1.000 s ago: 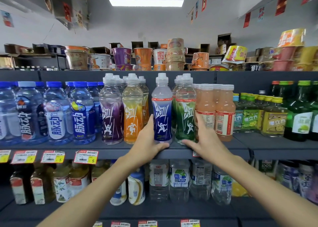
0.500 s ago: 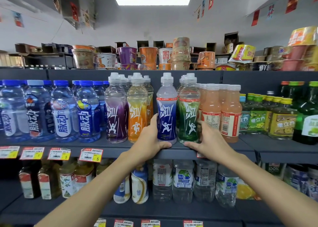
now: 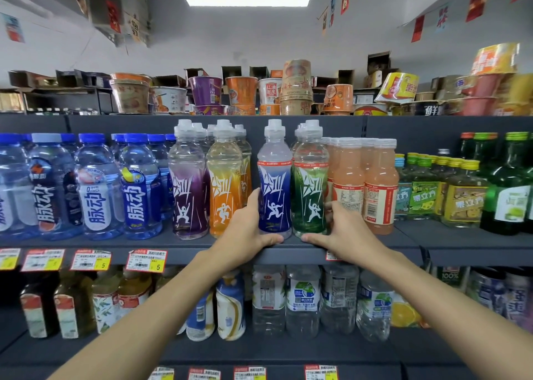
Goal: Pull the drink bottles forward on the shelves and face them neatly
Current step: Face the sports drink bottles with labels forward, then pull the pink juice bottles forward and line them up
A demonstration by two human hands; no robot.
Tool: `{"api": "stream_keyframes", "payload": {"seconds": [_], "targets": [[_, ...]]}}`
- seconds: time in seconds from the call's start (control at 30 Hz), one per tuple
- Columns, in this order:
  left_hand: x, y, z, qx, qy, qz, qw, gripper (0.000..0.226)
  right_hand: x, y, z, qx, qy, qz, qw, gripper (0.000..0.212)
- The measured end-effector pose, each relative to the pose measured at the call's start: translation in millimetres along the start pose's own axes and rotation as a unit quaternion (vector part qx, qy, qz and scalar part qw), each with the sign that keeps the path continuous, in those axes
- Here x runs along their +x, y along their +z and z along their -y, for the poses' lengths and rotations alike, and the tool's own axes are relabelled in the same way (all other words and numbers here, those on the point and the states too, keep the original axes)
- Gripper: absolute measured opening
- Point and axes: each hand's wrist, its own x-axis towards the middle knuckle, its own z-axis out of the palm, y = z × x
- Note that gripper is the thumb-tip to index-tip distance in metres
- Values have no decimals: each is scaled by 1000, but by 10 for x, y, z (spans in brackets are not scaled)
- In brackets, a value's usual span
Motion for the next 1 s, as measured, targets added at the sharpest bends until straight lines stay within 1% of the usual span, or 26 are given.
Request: {"api": "stream_keyframes", "payload": {"seconds": [0.13,0.23,0.37,0.6,0.7,0.77,0.83,0.87,0.9,1.0], "targets": [[-3,-3,-1,2,7,-2,1000,121,-23,-16,51,4,6,-2,1000,98],[-20,-4,-5,0,16,-8,1000,117,-70,-18,100,21,6,-26,999,87],[-38,10,1,-4,25,-14,1000,110,-114,55,135,37,31,-63,997,78],[-89,44,-18,-4,41,-33,999,108,-135,139,150,23,57,-76,995,77],[-158,121,-80,6,69,-87,994,99,-163,138,132,11,31,-81,996,74],[-213,175,-133,66,80,-149,983,97,-203,113,95,13,12,-96,995,80],[-243,226,-206,155,96,-208,961,96,-235,34,41,12,3,-111,994,83],[-255,265,-261,188,113,-225,949,94,-244,-16,-4,9,-6,-120,993,78],[-250,322,-327,203,132,-236,941,91,-247,-76,-64,7,-21,-130,991,69],[-182,587,-602,182,188,-242,934,72,-263,-279,-326,32,-59,-170,983,33]]}}
